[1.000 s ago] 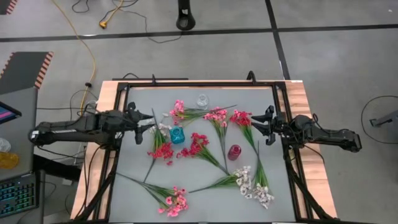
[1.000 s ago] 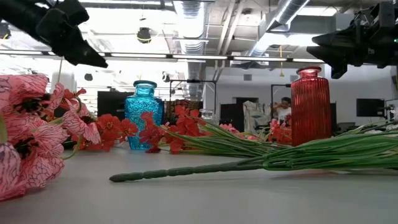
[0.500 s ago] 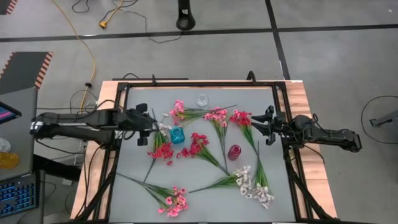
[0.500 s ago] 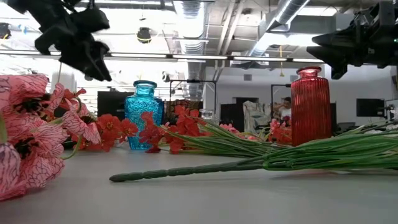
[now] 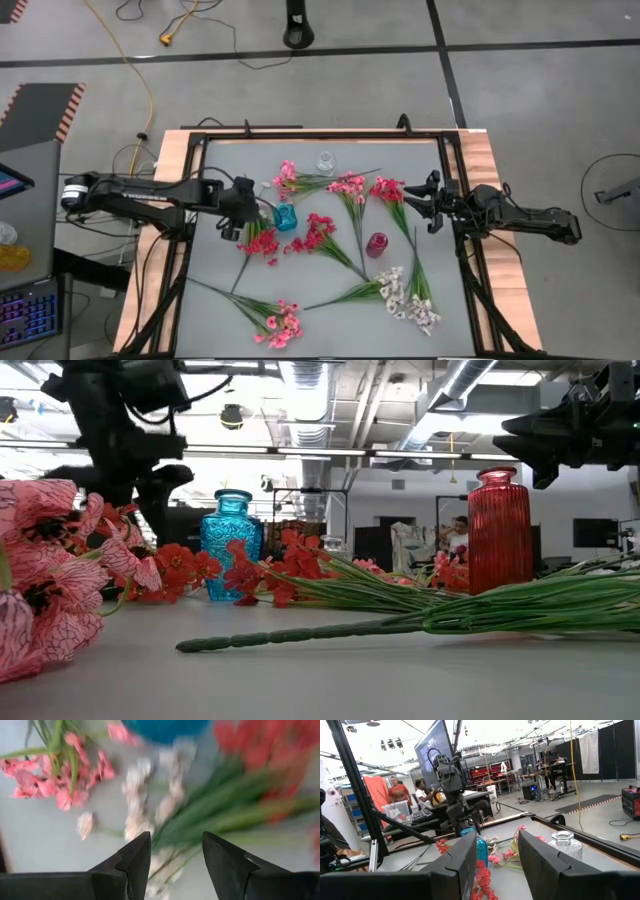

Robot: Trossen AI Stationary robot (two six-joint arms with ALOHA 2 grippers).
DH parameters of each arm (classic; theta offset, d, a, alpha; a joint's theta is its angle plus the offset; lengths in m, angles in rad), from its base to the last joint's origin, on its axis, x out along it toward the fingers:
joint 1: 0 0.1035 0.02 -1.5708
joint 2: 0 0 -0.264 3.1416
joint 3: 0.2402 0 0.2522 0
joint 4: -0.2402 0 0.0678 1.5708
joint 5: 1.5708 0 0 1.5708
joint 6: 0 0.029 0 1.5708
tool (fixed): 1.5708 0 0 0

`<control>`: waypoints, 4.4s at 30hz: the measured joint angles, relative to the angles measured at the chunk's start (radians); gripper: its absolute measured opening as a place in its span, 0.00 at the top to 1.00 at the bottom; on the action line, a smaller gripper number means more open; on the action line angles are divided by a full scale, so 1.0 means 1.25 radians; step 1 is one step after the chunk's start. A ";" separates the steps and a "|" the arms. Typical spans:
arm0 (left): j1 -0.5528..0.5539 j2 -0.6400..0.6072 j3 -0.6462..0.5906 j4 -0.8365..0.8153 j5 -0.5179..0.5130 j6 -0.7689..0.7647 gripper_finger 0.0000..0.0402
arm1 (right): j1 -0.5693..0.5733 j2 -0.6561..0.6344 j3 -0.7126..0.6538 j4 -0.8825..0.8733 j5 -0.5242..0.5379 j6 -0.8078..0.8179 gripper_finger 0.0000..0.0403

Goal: Sort flowers into vase by color
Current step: Put the left red flower into the transparent vase

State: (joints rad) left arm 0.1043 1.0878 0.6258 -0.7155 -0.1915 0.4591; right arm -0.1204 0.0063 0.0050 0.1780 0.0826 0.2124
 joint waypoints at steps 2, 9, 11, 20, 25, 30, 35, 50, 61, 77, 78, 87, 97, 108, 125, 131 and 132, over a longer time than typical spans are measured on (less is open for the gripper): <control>0.000 0.018 0.000 -0.027 -0.039 0.047 0.58 | 0.000 0.000 0.000 -0.001 0.000 0.000 0.58; 0.000 0.076 0.000 -0.034 -0.047 0.125 0.58 | 0.000 0.000 0.000 -0.034 0.000 0.000 0.58; 0.000 0.097 0.000 -0.030 -0.047 0.143 0.58 | 0.000 0.000 0.000 -0.039 0.000 0.000 0.58; 0.000 0.179 0.000 0.059 -0.068 0.163 0.58 | 0.000 0.000 0.000 -0.044 0.000 0.000 0.58; 0.000 0.179 0.000 0.066 -0.050 0.176 0.58 | 0.000 0.000 0.000 -0.046 0.000 -0.001 0.58; 0.000 0.178 0.000 0.070 -0.009 0.186 0.59 | 0.000 0.000 0.000 -0.047 0.000 -0.001 0.58; 0.000 0.178 0.000 0.070 0.031 0.189 0.59 | 0.000 0.000 0.000 -0.048 0.000 -0.001 0.58; 0.000 0.178 0.000 0.070 0.031 0.161 0.85 | 0.000 0.000 0.000 -0.047 0.000 -0.001 0.58; 0.000 0.178 0.000 0.069 0.026 0.180 0.99 | 0.000 0.000 0.000 -0.047 0.000 0.000 0.58; 0.000 0.056 -0.001 0.045 0.044 0.126 1.00 | 0.000 0.000 0.000 -0.047 0.000 -0.001 0.58; 0.000 0.040 -0.001 0.040 0.045 0.120 1.00 | 0.000 0.000 0.000 -0.047 0.000 -0.001 0.58; 0.000 -0.109 -0.001 0.024 0.059 0.039 1.00 | 0.000 0.000 0.000 -0.047 0.000 -0.001 0.58; 0.000 -0.277 -0.001 0.024 0.060 -0.043 1.00 | 0.000 0.000 0.000 -0.046 0.000 -0.001 0.58; 0.000 -0.424 -0.001 0.028 0.045 -0.085 1.00 | 0.000 0.000 0.000 -0.046 0.000 -0.001 0.58; 0.000 -0.478 -0.001 0.247 -0.021 -0.305 1.00 | 0.001 0.000 0.000 -0.034 0.001 0.066 0.58; 0.000 -0.433 -0.001 0.405 -0.047 -0.330 1.00 | 0.001 0.000 0.000 -0.034 0.001 0.067 0.58; 0.000 -0.422 -0.001 0.434 -0.049 -0.329 1.00 | 0.001 0.000 0.000 -0.034 0.001 0.067 0.58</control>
State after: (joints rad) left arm 0.1045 0.5608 0.6250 -0.1731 -0.2532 0.0475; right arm -0.1196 0.0060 0.0051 0.1356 0.0834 0.2958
